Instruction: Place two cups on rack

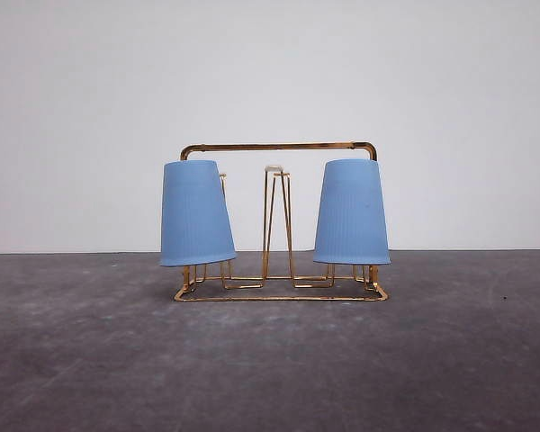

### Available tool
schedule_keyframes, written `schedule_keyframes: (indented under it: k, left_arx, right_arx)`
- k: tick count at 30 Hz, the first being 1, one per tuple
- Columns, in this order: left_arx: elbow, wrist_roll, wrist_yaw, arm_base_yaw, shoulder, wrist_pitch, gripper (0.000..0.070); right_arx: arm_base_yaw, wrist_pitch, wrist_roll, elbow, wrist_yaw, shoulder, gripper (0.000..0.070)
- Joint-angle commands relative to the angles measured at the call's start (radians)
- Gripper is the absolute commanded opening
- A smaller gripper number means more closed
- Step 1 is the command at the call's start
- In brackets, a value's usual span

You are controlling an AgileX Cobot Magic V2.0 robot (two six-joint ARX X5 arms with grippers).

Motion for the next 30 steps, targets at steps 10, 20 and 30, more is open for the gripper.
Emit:
schedule_keyframes:
  k: [10, 20, 30]
  left_arx:
    - [-0.014, 0.004, -0.002, 0.000, -0.001, 0.011, 0.0000]
    - [-0.014, 0.004, -0.002, 0.000, -0.001, 0.011, 0.0000]
    - [-0.014, 0.004, -0.002, 0.000, -0.001, 0.011, 0.0000]
  right_arx:
    - [-0.001, 0.011, 0.010, -0.004, 0.001, -0.001, 0.0039]
    - [-0.001, 0.011, 0.010, -0.004, 0.001, -0.001, 0.0039]
    - [-0.001, 0.011, 0.010, -0.004, 0.000, -0.001, 0.0039]
